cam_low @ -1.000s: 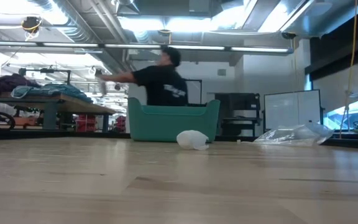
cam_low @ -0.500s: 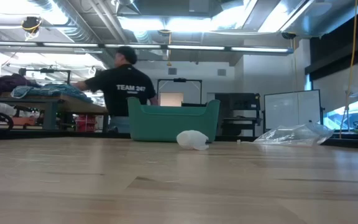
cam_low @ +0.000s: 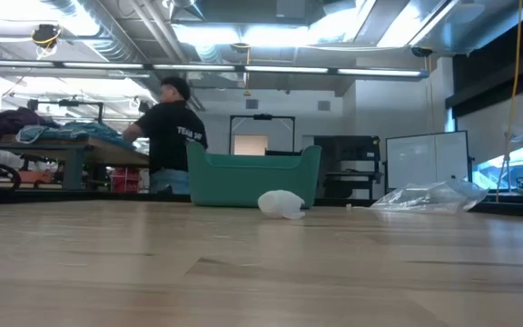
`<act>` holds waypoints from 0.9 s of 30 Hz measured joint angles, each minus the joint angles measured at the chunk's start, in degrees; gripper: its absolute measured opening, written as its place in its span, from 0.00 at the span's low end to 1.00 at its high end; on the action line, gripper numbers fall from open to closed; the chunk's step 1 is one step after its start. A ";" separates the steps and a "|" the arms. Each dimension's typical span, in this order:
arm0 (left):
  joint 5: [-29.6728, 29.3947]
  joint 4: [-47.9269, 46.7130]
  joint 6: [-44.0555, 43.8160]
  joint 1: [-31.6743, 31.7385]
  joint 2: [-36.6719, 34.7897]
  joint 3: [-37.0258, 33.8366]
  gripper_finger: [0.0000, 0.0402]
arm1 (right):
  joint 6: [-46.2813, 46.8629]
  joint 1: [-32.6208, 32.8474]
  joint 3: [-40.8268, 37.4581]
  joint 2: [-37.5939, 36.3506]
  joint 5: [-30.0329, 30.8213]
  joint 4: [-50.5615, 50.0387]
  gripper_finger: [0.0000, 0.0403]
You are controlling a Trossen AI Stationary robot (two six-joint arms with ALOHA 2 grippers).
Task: Roll bandage
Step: Roll the bottom white bandage
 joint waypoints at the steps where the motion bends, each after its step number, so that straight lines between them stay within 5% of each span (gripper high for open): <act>1: 0.01 0.07 -0.18 -0.03 0.00 0.01 0.10 | 0.01 0.03 1.12 -0.18 0.03 -1.43 0.54; 8: -1.75 0.36 -1.30 -0.44 0.00 0.01 0.10 | 3.10 -0.01 6.90 -0.65 -1.28 -12.13 0.73; 13: -1.99 0.16 -2.48 0.22 0.00 0.01 0.10 | 4.51 -0.01 7.01 -0.65 -2.93 -15.70 0.74; 17: -1.97 0.03 -2.78 0.33 -0.02 0.01 0.10 | 5.03 -0.08 6.50 0.01 -11.70 -11.33 0.73; 21: -1.94 -1.18 -3.52 0.49 -0.07 0.01 0.10 | 4.51 0.08 6.84 -0.45 -1.72 -9.58 0.72; 24: -2.34 -1.48 -3.71 0.49 -0.07 0.01 0.10 | 4.32 -0.21 8.32 -1.37 -5.99 -9.76 0.72; 27: -2.64 -1.52 -3.69 0.50 -0.07 0.01 0.10 | 6.07 0.71 9.19 -1.39 -3.53 -10.36 0.72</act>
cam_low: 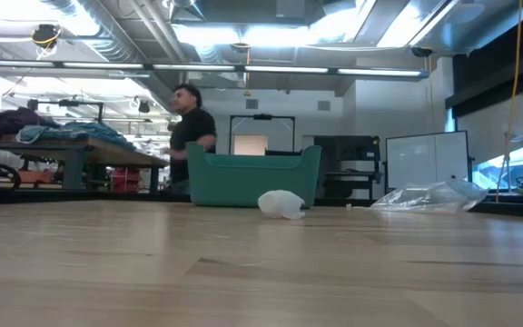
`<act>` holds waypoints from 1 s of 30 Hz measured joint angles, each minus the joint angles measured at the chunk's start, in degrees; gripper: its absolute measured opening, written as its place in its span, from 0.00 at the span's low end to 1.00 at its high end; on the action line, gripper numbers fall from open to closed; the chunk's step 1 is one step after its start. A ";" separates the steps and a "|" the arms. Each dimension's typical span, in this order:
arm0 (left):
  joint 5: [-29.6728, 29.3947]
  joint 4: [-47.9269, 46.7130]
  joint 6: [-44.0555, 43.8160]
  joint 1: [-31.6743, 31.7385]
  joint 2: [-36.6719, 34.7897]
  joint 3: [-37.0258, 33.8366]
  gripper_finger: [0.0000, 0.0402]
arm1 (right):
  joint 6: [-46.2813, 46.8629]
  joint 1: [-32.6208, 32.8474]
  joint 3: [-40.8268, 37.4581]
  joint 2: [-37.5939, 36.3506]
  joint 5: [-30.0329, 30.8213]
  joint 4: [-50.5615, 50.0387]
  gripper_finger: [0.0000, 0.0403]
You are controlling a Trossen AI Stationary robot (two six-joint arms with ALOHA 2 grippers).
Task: Roll bandage
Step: Roll the bottom white bandage
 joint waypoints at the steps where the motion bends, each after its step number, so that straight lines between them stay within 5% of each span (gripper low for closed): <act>1: 0.01 -0.07 0.03 0.07 0.00 0.00 0.10 | 0.11 0.06 0.25 0.00 -3.55 -1.81 0.72; 3: 0.04 -0.08 -0.01 0.07 0.00 0.00 0.10 | 0.28 0.06 0.29 0.15 -7.12 -4.71 0.72; 8: -0.09 -0.16 -0.39 0.13 0.00 0.00 0.10 | -0.62 1.03 0.29 0.31 5.32 -5.38 0.72; 15: -2.97 -2.29 -2.50 1.58 0.00 0.00 0.10 | -1.94 1.20 0.35 0.51 0.42 -0.28 0.72; 30: -4.00 -11.81 -8.41 1.35 -0.04 -0.02 0.10 | -3.30 1.20 5.09 0.07 4.03 -5.40 0.72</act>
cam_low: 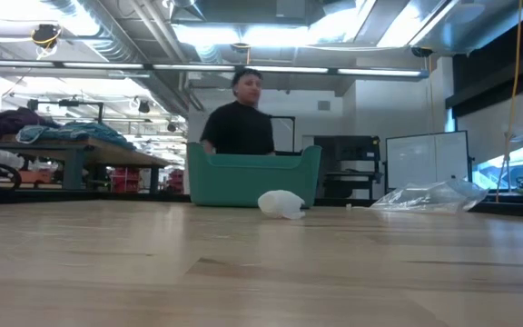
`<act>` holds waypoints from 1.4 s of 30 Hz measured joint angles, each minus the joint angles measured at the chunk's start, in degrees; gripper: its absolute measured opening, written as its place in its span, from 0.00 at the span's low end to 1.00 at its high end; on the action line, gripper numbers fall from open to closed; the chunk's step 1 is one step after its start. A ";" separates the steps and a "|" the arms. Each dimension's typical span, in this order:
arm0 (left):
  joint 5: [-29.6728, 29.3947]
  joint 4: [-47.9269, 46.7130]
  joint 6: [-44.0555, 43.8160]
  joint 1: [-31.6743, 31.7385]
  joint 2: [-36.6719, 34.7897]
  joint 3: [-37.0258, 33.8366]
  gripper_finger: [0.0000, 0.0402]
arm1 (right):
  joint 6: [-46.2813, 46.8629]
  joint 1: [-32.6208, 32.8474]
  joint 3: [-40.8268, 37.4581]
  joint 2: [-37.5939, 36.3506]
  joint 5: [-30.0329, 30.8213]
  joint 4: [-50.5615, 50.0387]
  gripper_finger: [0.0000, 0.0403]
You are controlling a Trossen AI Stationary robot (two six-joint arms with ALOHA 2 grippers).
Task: Roll bandage
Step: Roll the bottom white bandage
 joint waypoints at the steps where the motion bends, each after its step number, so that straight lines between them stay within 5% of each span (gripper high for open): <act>1: -0.07 0.05 0.25 -0.17 0.00 0.00 0.10 | -0.03 0.00 0.49 0.00 0.29 -1.20 0.72; 7: -6.44 0.19 1.71 -3.44 -0.66 1.10 0.10 | 0.35 -0.02 1.02 -0.06 0.53 -8.79 0.72; 19: -7.87 0.09 1.08 -5.45 -0.74 2.14 0.10 | 5.03 -0.48 -3.00 0.04 -1.60 -16.82 0.72; 34: -8.59 -4.64 -4.07 -2.40 -0.72 2.14 0.10 | -1.52 2.16 -10.50 0.11 6.96 7.41 0.72; 38: -8.59 -4.59 -4.36 -2.15 -0.72 2.14 0.10 | -1.67 2.14 -10.50 0.17 6.95 8.62 0.61; 42: -8.58 -4.63 -4.31 -2.52 -0.72 2.14 0.10 | -3.00 1.88 -10.53 0.66 7.44 5.62 0.35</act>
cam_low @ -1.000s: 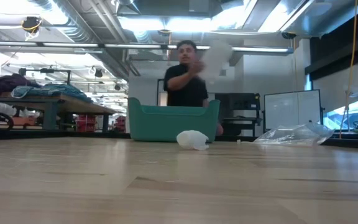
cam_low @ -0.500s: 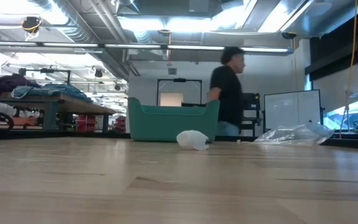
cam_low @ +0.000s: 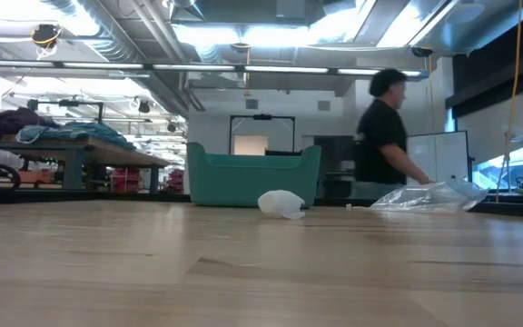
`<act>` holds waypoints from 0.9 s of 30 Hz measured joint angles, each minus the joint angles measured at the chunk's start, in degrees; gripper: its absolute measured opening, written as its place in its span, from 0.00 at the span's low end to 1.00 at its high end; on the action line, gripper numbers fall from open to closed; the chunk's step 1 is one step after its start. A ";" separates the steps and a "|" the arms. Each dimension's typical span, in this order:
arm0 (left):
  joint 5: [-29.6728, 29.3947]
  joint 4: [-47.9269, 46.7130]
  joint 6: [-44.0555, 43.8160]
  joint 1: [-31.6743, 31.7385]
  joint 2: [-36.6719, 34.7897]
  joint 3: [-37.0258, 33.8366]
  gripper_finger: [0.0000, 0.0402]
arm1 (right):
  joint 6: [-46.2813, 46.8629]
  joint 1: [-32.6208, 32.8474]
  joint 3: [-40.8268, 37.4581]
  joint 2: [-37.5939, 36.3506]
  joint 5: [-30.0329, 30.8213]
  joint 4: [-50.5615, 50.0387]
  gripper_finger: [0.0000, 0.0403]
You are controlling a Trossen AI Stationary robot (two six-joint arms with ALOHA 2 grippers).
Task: Roll bandage
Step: Roll the bottom white bandage
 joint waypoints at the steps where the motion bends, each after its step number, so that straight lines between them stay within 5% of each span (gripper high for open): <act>1: -0.01 0.02 0.03 -0.32 0.00 0.00 0.10 | -0.13 0.00 0.00 0.00 0.02 -0.39 0.28; 5: 0.04 0.02 0.31 -1.27 0.00 0.00 0.10 | -0.39 0.00 0.00 -0.25 -0.05 -0.94 0.04; 10: 0.06 -0.03 1.86 -4.07 -0.02 0.92 0.10 | 1.79 0.00 0.02 -0.35 -0.96 -6.83 0.07; 16: 0.17 3.53 4.35 -9.31 -0.52 3.37 0.10 | 6.91 -0.01 -2.85 -0.09 -9.89 -8.94 0.01; 21: 0.19 7.54 5.02 -8.89 -0.50 3.38 0.10 | 10.99 -0.51 -7.60 0.35 -13.77 -4.24 0.10; 27: 0.17 7.24 2.99 -7.66 -0.48 3.37 0.10 | 14.96 -1.82 -6.03 0.37 -15.57 -10.38 0.37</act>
